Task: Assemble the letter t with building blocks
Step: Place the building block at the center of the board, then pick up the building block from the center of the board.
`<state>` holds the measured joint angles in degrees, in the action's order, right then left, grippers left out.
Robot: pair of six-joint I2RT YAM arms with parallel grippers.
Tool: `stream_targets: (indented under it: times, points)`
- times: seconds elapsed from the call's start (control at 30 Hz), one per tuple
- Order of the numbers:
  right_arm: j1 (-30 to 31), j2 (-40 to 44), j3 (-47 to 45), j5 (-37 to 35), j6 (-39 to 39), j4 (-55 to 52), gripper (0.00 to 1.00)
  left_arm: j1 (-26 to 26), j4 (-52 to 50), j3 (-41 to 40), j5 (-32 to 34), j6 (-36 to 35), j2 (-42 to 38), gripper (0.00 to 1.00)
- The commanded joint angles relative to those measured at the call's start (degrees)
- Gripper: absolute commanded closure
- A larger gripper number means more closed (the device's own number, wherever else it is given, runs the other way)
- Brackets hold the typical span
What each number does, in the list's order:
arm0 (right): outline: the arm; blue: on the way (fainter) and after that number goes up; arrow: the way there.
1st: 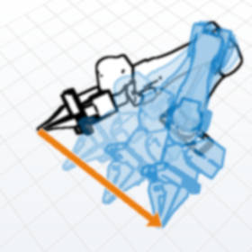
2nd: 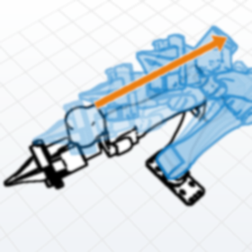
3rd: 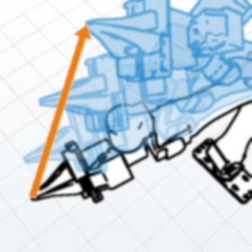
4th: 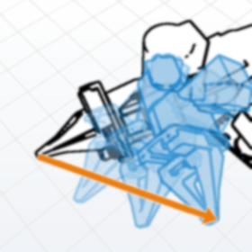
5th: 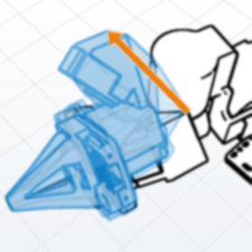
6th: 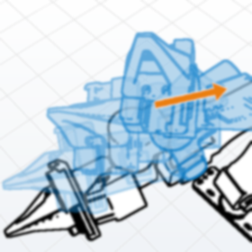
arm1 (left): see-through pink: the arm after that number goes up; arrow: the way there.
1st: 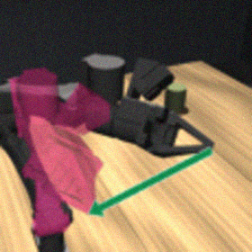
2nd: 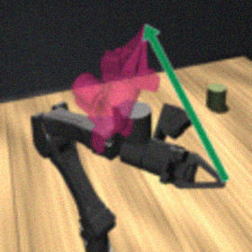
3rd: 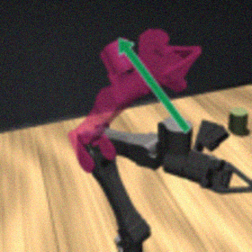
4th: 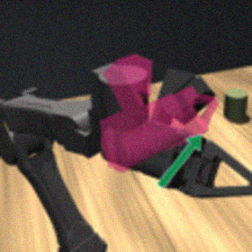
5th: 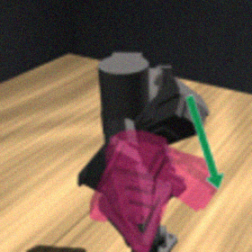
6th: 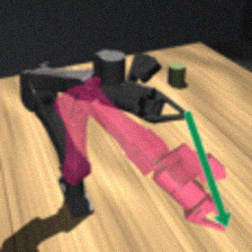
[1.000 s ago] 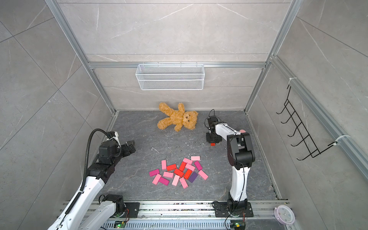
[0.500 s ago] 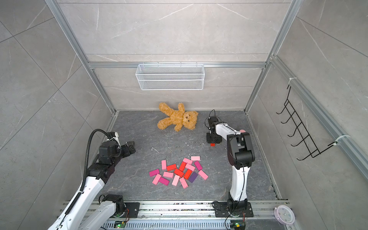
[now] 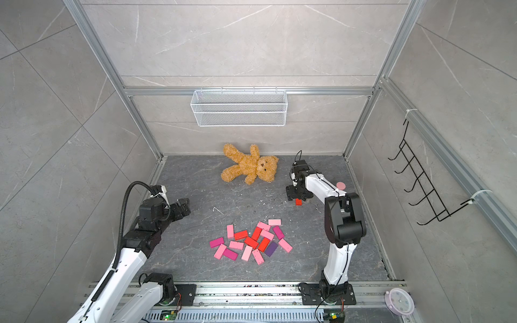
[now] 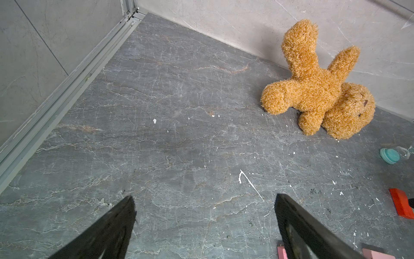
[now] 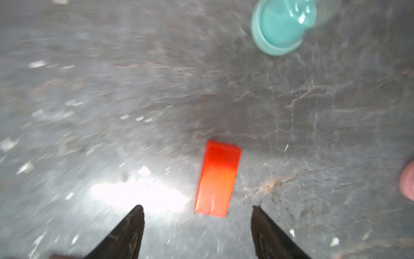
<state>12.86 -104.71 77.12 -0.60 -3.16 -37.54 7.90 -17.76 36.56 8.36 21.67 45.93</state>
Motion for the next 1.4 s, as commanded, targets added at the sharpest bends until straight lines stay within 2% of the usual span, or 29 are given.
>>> stream_targets:
  times: [0.0, 0.1, 0.2, 0.27, 0.5, 0.63, 1.13, 1.37]
  points:
    - [3.79, 7.91, -6.81, 7.44, -14.76, 4.66, 0.26, 0.1, 1.25, -0.51, -0.7, 0.46, -0.7, 0.0]
    - [4.88, 13.76, -13.48, 17.05, -23.21, 8.77, 0.26, 0.09, 1.3, -0.43, -0.61, 0.47, -0.75, 0.01]
    - [6.97, 16.1, -18.16, 21.45, -31.22, 9.55, 0.21, 0.1, 1.58, -0.67, -0.45, 0.47, -0.85, 0.01]
    - [8.53, 15.8, -19.15, 21.02, -34.09, 8.56, 0.21, 0.09, 1.67, -0.81, -0.44, 0.47, -0.97, 0.01]
    - [11.63, 11.38, -18.43, 18.8, -36.39, 6.83, 0.25, 0.1, 1.54, -1.11, -0.14, 0.39, -1.96, 0.0]
    - [12.86, 10.33, -18.28, 18.35, -36.81, 7.75, 0.32, 0.1, 1.85, -1.49, 0.11, 0.29, -2.49, 0.01]
    - [14.44, 5.37, -15.19, 11.55, -40.51, 6.33, 0.45, 0.1, 2.91, -2.37, 0.25, 0.11, -3.31, 0.01]
    - [14.62, 3.79, -14.76, 11.05, -41.53, 5.59, 0.46, 0.12, 2.82, -2.23, 0.09, -0.12, -3.21, 0.01]
